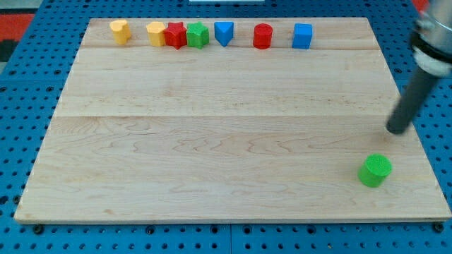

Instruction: Push the green circle closer to blue cube

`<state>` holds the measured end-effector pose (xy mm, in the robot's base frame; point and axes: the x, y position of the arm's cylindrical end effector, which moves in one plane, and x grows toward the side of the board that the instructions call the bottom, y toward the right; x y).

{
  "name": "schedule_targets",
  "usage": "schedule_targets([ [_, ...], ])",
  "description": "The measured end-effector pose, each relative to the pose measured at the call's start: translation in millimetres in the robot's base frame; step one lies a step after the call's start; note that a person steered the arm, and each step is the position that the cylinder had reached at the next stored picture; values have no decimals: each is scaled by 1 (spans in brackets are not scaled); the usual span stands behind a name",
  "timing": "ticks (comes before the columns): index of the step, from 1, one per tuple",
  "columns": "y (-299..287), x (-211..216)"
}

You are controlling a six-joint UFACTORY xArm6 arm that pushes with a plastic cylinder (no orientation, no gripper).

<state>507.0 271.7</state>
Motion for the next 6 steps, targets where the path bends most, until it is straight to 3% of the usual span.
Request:
schedule_targets([
  [1, -22, 61],
  [2, -95, 60],
  [4, -141, -32],
  [6, -137, 35],
])
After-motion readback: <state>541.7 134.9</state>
